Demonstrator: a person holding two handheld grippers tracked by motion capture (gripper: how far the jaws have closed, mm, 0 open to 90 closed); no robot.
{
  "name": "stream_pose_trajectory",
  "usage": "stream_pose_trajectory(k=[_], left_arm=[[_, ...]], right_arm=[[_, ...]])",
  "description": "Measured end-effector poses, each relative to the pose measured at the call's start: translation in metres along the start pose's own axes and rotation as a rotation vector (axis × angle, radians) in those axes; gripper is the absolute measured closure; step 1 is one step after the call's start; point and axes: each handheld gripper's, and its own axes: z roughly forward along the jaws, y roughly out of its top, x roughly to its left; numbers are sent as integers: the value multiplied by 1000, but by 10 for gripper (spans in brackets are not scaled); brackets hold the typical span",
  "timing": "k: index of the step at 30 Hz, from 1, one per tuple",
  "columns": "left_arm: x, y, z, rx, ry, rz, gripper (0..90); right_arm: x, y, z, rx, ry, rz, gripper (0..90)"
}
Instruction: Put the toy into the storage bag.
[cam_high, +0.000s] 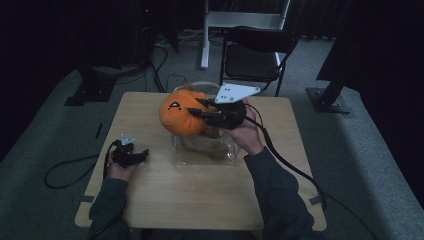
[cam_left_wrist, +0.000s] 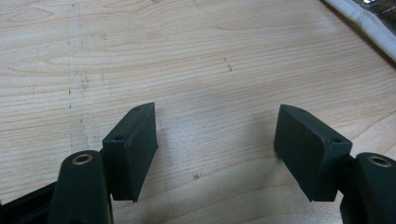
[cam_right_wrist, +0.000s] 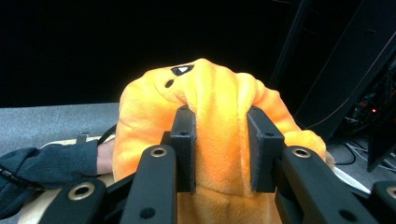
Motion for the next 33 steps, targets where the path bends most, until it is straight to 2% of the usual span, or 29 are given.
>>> stream_pose_trajectory(k=[14, 33], left_arm=[[0, 0, 0, 0, 0, 0, 306], [0, 0, 0, 1, 1, 3, 306]], right_arm=[[-9, -4, -10, 3, -38, 12, 681], [-16, -20, -18, 27, -69, 42, 680]])
